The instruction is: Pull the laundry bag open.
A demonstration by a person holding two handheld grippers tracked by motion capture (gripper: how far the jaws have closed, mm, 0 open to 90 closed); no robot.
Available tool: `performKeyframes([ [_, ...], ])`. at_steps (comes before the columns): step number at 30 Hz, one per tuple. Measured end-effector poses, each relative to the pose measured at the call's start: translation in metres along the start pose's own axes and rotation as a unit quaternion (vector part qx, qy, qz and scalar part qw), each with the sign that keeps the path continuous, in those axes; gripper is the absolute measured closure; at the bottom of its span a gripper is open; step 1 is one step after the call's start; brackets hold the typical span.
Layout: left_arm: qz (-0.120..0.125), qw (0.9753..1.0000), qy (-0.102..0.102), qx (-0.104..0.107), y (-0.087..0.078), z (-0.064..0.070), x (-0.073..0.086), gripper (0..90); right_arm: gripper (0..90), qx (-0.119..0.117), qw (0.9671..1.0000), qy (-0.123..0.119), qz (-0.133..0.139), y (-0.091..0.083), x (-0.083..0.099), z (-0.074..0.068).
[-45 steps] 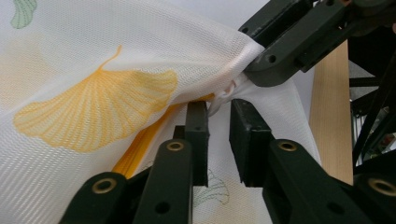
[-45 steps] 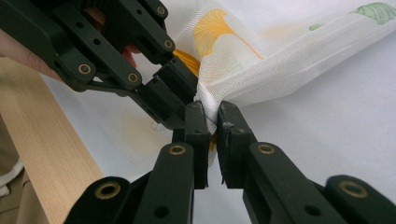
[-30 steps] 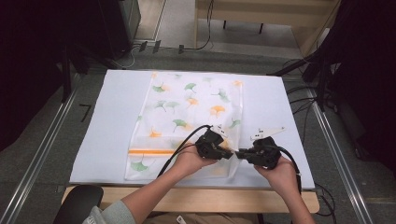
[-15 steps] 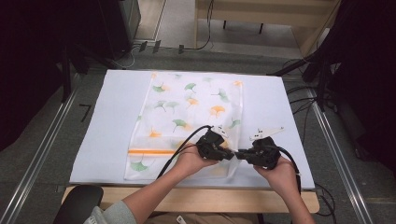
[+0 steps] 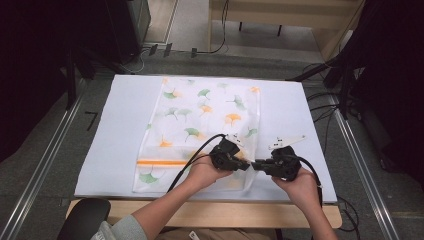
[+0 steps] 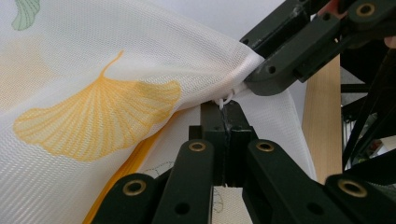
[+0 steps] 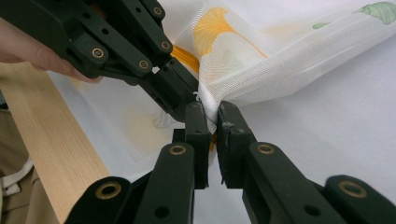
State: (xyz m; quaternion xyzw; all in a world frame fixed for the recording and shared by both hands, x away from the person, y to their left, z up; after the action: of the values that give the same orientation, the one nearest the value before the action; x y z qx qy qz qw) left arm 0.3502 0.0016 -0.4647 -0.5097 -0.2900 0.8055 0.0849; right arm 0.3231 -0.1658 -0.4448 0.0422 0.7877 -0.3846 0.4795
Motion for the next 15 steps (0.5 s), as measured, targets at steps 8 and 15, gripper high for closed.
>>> performKeyframes([
  [8,-0.005,1.0000,-0.004,-0.008,-0.0002,-0.0010,0.0001,90.0,85.9,0.003,1.0000,-0.001,-0.002,0.0000,0.0000,-0.0005],
  [15,-0.013,0.9997,-0.011,-0.017,-0.0055,-0.0096,0.0027,90.0,86.0,0.005,1.0000,-0.001,0.002,-0.0039,-0.0001,0.0012],
])
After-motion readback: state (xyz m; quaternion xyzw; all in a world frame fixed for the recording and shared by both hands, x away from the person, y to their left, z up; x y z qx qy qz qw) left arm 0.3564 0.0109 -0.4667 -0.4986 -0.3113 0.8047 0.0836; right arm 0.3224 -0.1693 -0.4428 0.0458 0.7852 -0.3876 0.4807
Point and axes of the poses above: each handheld gripper's, and its own axes: y roughly forward along the jaws, x roughly out of its underside, z roughly to its right, the point moved 3 cm from there along y, roughly forward along the jaws, and after that the axes turned 12 degrees about z, right-handed, at the moved point
